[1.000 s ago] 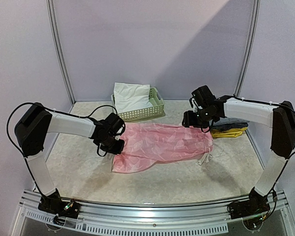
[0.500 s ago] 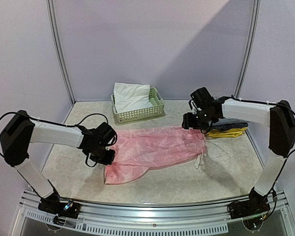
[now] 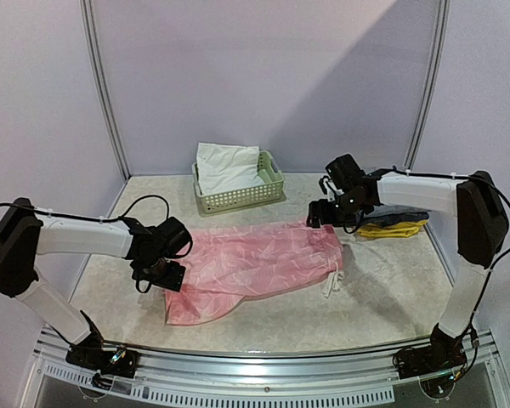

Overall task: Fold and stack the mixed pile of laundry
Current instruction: Smooth out the rectangle-folded shorts at the center of the board.

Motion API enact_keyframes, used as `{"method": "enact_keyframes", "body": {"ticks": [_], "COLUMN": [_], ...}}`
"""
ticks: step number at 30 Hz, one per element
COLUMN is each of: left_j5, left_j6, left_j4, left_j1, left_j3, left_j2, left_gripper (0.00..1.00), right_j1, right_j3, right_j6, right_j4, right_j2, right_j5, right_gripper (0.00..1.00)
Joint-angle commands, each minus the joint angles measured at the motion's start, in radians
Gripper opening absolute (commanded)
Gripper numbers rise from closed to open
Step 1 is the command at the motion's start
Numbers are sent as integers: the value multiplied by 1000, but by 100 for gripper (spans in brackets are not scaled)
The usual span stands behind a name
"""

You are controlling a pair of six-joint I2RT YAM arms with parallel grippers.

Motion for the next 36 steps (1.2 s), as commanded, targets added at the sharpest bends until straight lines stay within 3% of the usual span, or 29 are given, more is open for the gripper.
{"method": "enact_keyframes", "body": {"ticks": [1, 4, 9, 22, 30, 36], "left_j5": [-115, -157, -109, 32, 96, 149], "left_j6": [13, 45, 99, 142, 144, 176], "left_j4": [1, 8, 87, 263, 345, 433], "left_j1": [-3, 4, 62, 231, 294, 313], "left_j3": [34, 83, 122, 186, 176, 184], "left_j2": [-37, -41, -44, 110, 186, 252], "left_gripper": [90, 92, 91, 74, 65, 53], "right_j1": [-30, -54, -73, -81, -82, -81], "right_j3": [40, 64, 104, 110, 62, 25], "right_j6": [-26, -27, -29, -46, -38, -27], "right_j4": [16, 27, 37, 22, 22, 28], "right_j2": [54, 79, 143, 186, 136, 104], "right_j5": [-26, -39, -80, -150, -165, -195], "right_gripper": [86, 86, 82, 41, 42, 54]}}
